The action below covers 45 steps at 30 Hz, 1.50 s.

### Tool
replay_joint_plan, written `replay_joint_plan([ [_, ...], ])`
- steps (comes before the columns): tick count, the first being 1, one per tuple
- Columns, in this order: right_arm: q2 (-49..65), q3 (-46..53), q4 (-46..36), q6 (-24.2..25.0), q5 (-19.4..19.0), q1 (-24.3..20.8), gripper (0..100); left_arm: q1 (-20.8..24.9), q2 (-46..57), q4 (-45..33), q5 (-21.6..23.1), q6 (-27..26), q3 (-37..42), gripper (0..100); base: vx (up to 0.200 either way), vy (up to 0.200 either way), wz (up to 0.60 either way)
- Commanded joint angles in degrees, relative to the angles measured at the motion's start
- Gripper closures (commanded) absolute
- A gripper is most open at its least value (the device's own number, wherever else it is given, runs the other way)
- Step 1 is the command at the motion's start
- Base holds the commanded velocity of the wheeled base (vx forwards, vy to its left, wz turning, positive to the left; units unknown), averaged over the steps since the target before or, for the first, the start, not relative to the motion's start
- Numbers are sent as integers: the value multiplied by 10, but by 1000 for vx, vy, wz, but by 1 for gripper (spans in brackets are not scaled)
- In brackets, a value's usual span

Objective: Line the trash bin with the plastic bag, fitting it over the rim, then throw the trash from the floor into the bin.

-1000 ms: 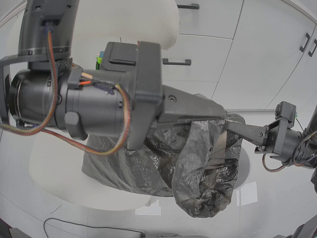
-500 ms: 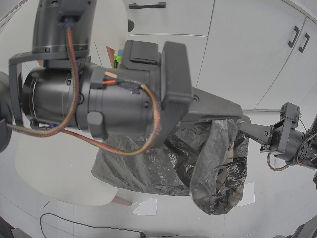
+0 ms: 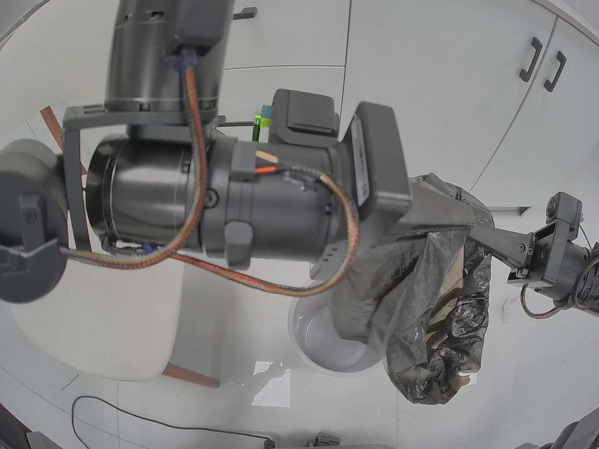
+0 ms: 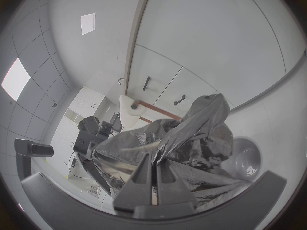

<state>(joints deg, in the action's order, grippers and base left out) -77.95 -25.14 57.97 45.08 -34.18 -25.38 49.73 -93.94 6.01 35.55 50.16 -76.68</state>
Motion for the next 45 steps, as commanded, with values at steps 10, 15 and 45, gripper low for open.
replay_joint_plan([
  [10,3,-3,1,0,0,1,100,-14,4,134,-42,2,94,100,0,0,0],
  [15,5,-4,1,0,-1,1,100,-22,13,144,-42,2,100,100,0,0,0],
  [45,-92,6,8,-6,-41,0,100,-102,-63,190,-36,-36,147,100,0,0,0],
])
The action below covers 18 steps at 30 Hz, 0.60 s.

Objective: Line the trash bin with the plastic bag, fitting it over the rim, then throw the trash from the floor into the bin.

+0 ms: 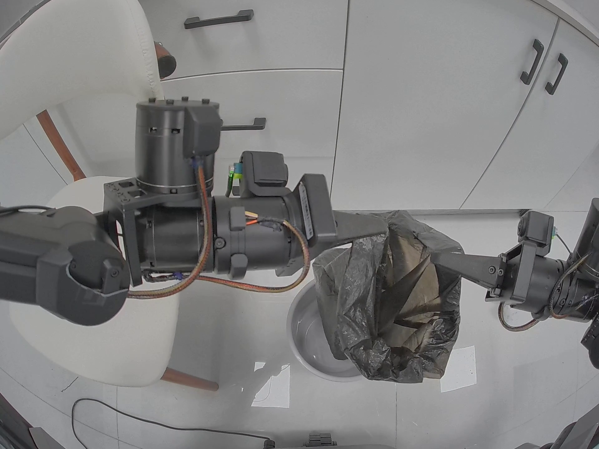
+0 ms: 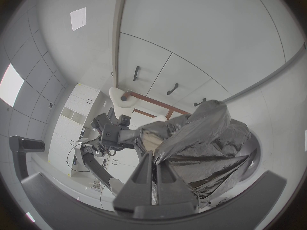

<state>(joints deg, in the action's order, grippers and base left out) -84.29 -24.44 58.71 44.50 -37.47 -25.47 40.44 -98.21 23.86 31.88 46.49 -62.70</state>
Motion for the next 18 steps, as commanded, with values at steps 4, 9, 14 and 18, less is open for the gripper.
replay_joint_plan([
  [4,-33,5,1,-1,-11,2,100,-4,-20,13,2,2,28,100,0,0,0],
  [9,-28,35,1,-1,-11,18,100,8,-3,14,3,4,62,100,0,0,0],
  [14,-28,63,1,-13,-11,21,100,13,-8,29,3,4,96,100,0,0,0],
  [18,-32,81,1,-42,-12,16,100,6,-20,59,2,4,128,100,0,0,0],
])
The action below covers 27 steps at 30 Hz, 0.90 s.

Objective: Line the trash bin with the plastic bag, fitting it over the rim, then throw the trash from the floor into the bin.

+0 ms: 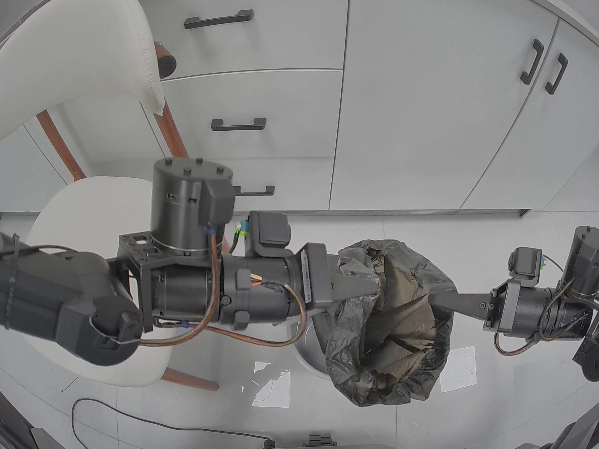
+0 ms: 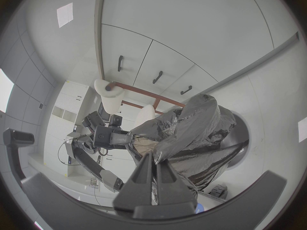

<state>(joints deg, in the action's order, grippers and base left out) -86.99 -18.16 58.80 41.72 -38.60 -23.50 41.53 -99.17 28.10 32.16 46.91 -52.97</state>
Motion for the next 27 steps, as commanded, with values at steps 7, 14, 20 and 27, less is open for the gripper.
replay_joint_plan([
  [7,-22,18,0,-16,-4,-4,100,-24,-19,51,0,6,65,100,0,0,0],
  [14,-26,21,0,-18,-13,-2,100,-21,-19,51,0,30,68,100,0,0,0],
  [20,-4,20,-3,-18,-14,-7,100,14,57,51,-1,85,86,100,0,0,0],
  [27,13,30,-4,-18,-26,-8,100,42,108,50,-1,129,126,100,0,0,0],
])
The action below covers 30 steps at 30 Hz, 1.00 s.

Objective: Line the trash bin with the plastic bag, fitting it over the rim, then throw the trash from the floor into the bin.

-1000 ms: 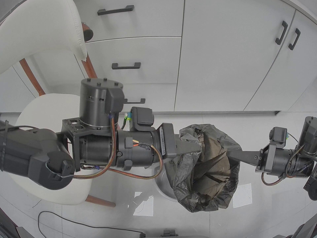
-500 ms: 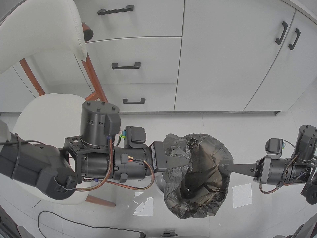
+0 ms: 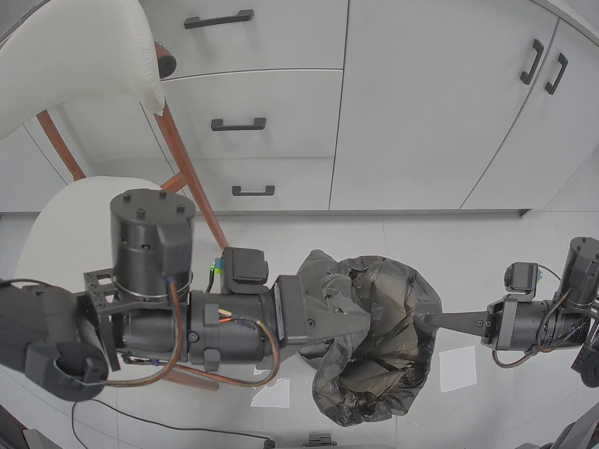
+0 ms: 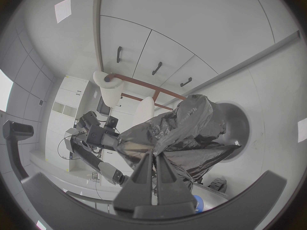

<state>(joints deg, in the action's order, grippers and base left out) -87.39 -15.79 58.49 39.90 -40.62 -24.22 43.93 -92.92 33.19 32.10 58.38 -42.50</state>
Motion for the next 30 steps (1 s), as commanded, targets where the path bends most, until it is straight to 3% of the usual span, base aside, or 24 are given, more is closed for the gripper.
replay_joint_plan([
  [1,19,8,-1,0,-8,-1,100,22,49,0,0,22,30,100,0,0,0],
  [11,26,16,-3,0,-7,1,100,27,30,3,1,25,26,100,0,0,0],
  [23,-22,1,-2,-3,-7,41,100,21,-78,65,2,25,-21,100,0,0,0],
  [30,-88,-17,-2,-58,-9,76,100,10,-134,66,7,25,-56,100,0,0,0],
])
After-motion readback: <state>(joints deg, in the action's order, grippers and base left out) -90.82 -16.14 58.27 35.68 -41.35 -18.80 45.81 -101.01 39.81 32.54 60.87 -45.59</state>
